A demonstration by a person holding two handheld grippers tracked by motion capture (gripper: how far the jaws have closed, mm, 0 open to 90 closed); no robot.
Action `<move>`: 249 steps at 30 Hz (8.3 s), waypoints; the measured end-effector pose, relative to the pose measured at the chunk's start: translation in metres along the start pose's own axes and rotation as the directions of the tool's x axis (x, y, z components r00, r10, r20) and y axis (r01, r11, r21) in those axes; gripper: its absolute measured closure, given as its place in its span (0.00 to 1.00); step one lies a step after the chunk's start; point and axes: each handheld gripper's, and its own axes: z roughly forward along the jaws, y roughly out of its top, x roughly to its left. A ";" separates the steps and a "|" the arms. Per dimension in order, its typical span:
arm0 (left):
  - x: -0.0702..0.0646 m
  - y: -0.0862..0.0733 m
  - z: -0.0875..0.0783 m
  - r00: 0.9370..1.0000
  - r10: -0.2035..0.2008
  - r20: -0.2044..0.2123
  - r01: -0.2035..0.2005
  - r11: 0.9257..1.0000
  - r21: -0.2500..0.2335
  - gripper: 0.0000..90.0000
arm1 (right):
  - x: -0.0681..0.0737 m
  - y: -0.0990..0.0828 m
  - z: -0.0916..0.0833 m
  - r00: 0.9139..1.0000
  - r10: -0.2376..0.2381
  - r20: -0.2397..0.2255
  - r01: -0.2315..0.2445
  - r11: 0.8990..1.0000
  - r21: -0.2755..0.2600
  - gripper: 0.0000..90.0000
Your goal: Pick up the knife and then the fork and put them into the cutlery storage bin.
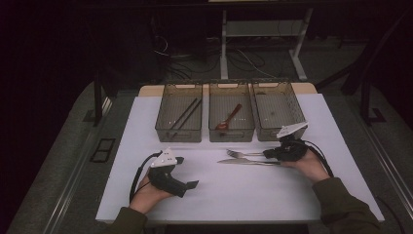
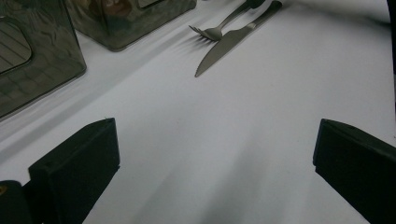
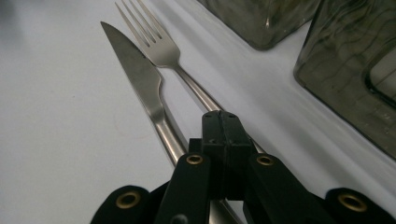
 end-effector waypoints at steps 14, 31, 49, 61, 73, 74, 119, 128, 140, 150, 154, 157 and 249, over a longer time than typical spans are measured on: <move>0.000 0.000 0.001 1.000 -0.001 0.003 0.001 1.000 0.000 0.00 | 0.005 -0.001 0.006 0.999 -0.032 -0.022 0.033 0.999 0.039 0.99; 0.000 0.000 0.001 1.000 0.004 0.012 -0.004 1.000 0.006 0.00 | 0.012 -0.001 0.007 0.996 -0.083 -0.036 0.086 0.993 0.077 0.99; -0.001 0.000 0.002 1.000 0.010 0.019 -0.011 1.000 0.011 0.00 | 0.013 -0.011 -0.007 0.993 -0.113 -0.028 0.115 0.986 0.121 0.99; -0.002 0.000 0.002 1.000 0.012 0.021 -0.013 1.000 0.011 0.00 | 0.026 -0.014 -0.008 0.986 -0.149 -0.074 0.159 0.976 0.148 0.99; -0.002 0.000 0.001 1.000 0.012 0.024 -0.012 1.000 0.004 0.00 | 0.038 -0.012 -0.015 0.987 -0.141 -0.076 0.152 0.975 0.162 0.94; -0.002 0.001 0.001 1.000 0.012 0.024 -0.012 1.000 0.005 0.00 | 0.040 -0.010 -0.018 0.989 -0.130 -0.067 0.139 0.977 0.164 0.91; -0.005 0.000 0.004 0.999 0.030 0.034 -0.031 0.999 0.026 0.00 | 0.072 0.052 0.036 0.982 -0.173 0.070 0.107 0.829 0.550 0.88; -0.005 0.000 0.004 0.999 0.031 0.037 -0.031 0.999 0.024 0.00 | 0.070 0.049 0.027 0.982 -0.184 0.038 0.139 0.847 0.514 0.88; -0.005 0.000 0.003 0.999 0.031 0.040 -0.031 0.999 0.018 0.00 | 0.064 0.047 0.005 0.984 -0.163 -0.068 0.176 0.915 0.363 0.88; -0.005 0.000 0.002 0.998 0.036 0.050 -0.036 0.999 0.004 0.00 | 0.055 0.045 -0.010 0.990 -0.107 -0.094 0.125 0.969 0.213 0.88; -0.005 0.000 0.002 0.998 0.037 0.058 -0.037 0.999 0.000 0.00 | 0.049 0.044 -0.015 0.992 -0.083 -0.093 0.097 0.982 0.162 0.88; -0.005 0.000 0.002 0.997 0.037 0.060 -0.037 0.999 -0.004 0.00 | 0.043 0.043 -0.020 0.993 -0.068 -0.096 0.079 0.991 0.109 0.88; -0.005 -0.007 -0.002 0.998 0.017 0.059 -0.017 1.000 0.003 0.00 | -0.116 0.079 -0.029 0.919 0.220 0.327 -0.260 0.962 0.083 0.88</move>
